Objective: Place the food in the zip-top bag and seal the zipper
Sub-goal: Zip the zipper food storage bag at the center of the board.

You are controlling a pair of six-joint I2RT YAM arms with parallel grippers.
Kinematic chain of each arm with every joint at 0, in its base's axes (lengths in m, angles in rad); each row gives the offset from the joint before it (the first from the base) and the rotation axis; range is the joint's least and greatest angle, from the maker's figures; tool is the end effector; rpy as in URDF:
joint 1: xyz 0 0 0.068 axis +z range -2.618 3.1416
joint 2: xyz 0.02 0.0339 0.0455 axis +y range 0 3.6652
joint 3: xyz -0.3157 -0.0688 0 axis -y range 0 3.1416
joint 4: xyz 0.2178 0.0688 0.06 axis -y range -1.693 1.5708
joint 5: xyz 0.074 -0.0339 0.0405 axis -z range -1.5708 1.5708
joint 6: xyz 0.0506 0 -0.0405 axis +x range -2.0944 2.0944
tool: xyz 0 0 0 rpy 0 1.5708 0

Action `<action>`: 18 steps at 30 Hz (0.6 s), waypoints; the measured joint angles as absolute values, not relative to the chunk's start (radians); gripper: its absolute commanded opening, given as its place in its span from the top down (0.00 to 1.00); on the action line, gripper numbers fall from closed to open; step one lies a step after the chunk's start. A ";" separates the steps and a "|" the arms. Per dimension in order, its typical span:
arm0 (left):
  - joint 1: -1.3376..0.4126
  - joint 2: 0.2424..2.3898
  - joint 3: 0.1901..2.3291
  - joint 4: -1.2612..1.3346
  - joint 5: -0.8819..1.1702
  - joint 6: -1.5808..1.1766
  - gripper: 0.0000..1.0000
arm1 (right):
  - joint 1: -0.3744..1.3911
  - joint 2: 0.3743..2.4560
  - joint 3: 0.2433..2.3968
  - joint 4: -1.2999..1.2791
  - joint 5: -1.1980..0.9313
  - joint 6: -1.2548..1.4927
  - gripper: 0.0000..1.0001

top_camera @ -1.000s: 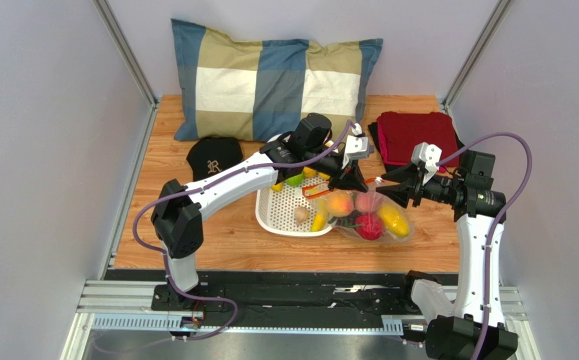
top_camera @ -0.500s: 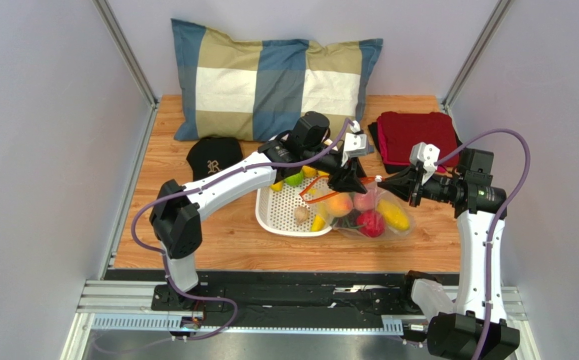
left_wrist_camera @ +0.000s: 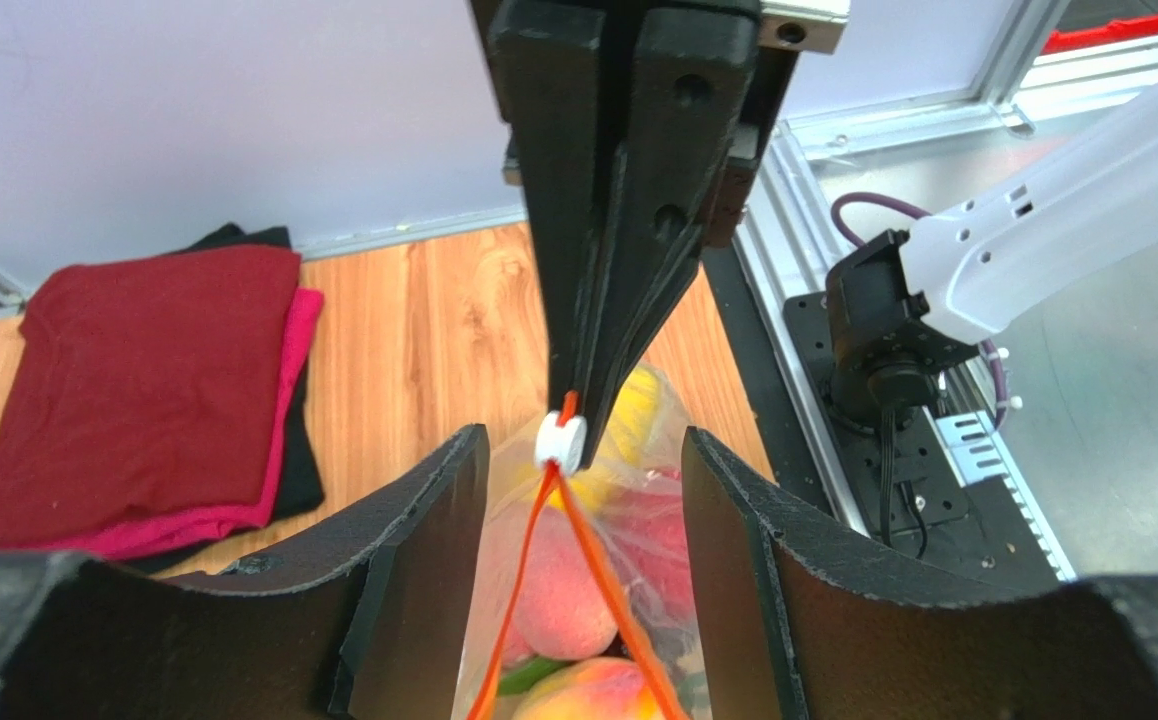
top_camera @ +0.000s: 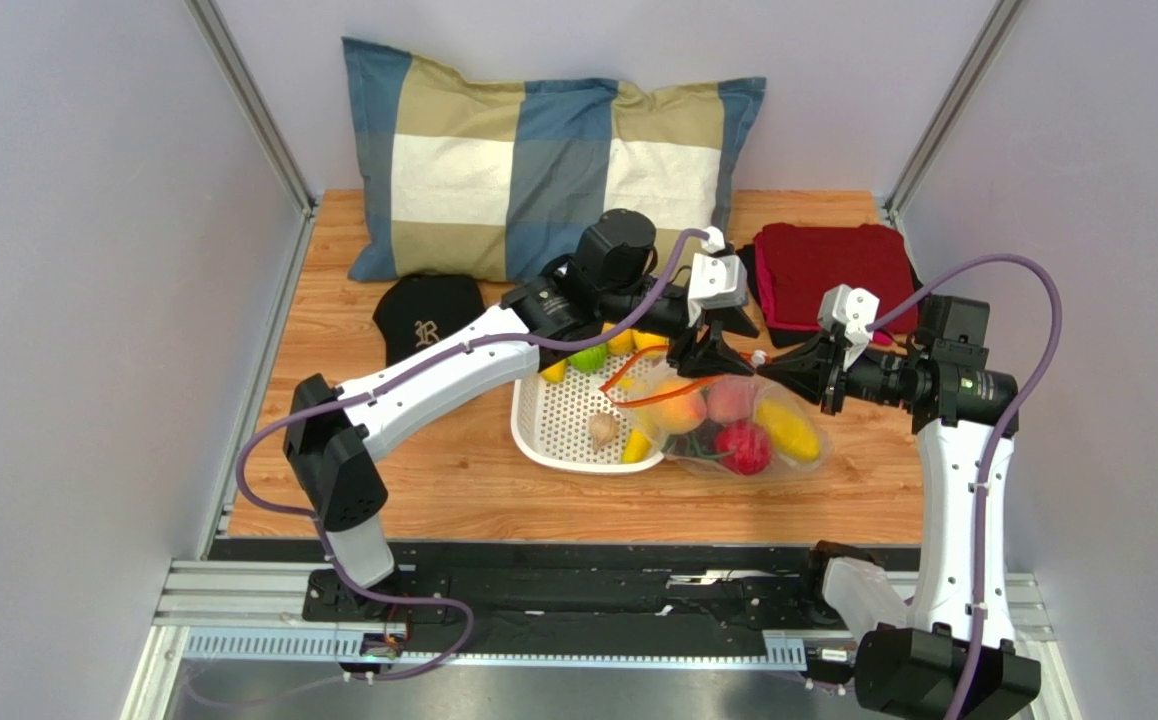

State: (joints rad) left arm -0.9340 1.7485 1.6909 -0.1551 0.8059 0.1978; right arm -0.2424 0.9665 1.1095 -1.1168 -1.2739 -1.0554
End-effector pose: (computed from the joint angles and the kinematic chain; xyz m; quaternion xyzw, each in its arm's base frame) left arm 0.2104 -0.3459 0.4486 0.5917 0.4722 -0.4926 0.4292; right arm 0.1063 0.0236 0.3903 -0.4645 0.6366 0.3100 0.5319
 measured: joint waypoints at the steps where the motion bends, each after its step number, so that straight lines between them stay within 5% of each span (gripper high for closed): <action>1: -0.938 1.752 1.694 -0.155 0.805 0.202 0.43 | -0.242 0.966 1.110 -1.118 -1.273 -1.055 1.00; 9: -0.949 1.799 1.746 -0.191 0.795 0.225 0.49 | -0.242 0.966 1.110 -1.118 -1.273 -1.055 1.00; 18: -0.948 1.824 1.755 -0.219 0.783 0.236 0.78 | -0.242 0.966 1.112 -1.118 -1.273 -1.055 1.00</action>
State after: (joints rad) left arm -0.9478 1.8244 1.7550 -0.2188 0.7834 0.2363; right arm -0.2424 0.9661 1.1118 -1.1183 -1.2732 -1.0554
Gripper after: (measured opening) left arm 0.336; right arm 0.007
